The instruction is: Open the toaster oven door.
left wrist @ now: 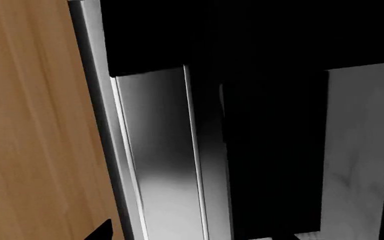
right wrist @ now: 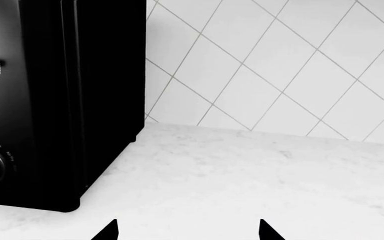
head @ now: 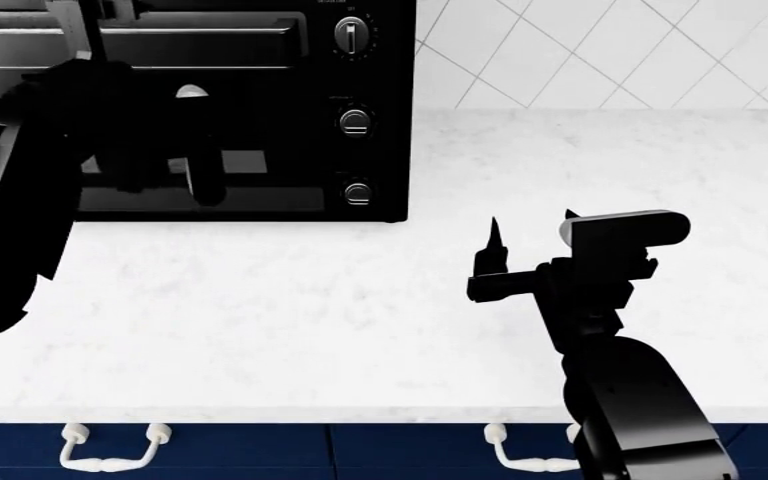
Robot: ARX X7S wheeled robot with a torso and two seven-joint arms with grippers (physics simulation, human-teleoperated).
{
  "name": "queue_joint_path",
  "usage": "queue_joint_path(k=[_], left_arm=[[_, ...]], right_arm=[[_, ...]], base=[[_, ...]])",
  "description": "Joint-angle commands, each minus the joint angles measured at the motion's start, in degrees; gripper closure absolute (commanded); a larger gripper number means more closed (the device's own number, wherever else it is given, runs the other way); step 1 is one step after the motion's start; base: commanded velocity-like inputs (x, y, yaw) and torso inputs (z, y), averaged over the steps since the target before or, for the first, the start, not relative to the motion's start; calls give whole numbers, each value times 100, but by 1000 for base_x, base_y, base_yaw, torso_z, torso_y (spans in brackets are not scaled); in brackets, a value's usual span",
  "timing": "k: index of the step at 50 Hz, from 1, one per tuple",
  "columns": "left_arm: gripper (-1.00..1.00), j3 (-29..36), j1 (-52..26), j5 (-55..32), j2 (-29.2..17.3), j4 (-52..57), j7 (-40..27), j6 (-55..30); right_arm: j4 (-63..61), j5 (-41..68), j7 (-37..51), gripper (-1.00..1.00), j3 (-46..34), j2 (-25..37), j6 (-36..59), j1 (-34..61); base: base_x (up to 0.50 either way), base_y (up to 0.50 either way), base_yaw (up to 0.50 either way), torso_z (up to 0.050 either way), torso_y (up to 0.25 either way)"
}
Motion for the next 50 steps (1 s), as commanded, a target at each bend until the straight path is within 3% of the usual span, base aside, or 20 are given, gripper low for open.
queue_joint_path(k=[1,18,19,28,50], left_arm=[[-100,288,-250,198,485,-1014,-108,445],[-100,439,-378,221,1027,-2063,-365,910],[100,440,-376,224,1020,-2050,-387,943],[100,470,-245,301,749,-1564,-419,989],[100,147,767,134,-827,1475,-151,-117]], right_arm=[[53,35,18,-100,-13,44,-17,31],[186,60,66,-100,-2,112,-106,35],[184,62,70,-100,-3,115,-109,29],[189,93,90,-100,-23,124,-105,26],[90,193,122,-100,-37,181,-56,26]], base=[[0,0,0,0,0],[0,0,0,0,0],[0,0,0,0,0],[0,0,0,0,0],[0,0,0,0,0]])
